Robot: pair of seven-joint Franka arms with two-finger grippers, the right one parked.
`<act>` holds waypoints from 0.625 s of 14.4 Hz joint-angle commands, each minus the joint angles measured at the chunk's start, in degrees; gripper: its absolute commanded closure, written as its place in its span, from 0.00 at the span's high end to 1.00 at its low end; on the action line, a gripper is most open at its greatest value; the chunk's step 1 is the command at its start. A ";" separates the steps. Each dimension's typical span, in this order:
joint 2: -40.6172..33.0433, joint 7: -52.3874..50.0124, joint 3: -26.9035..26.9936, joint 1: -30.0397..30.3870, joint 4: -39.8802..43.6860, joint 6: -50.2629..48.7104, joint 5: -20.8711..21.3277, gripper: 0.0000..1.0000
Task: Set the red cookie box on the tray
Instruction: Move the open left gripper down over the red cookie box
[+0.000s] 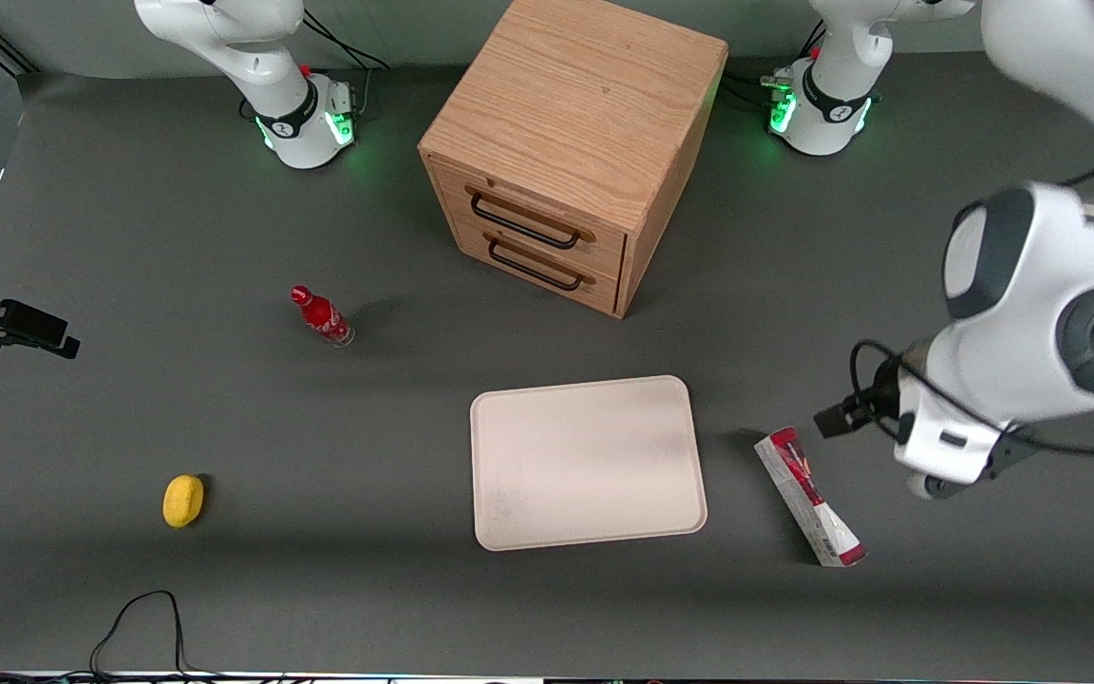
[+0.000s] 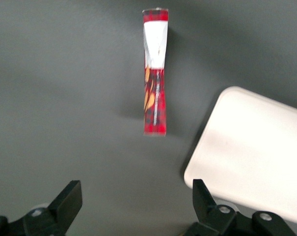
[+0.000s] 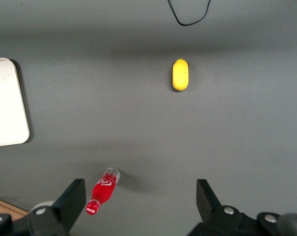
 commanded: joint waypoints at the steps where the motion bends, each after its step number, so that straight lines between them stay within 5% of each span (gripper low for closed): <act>1: 5.10 -0.84 -0.23 0.16 -0.28 6.12 2.28 1.00; 9: 15.58 -0.75 2.67 0.25 -1.24 20.81 3.78 1.00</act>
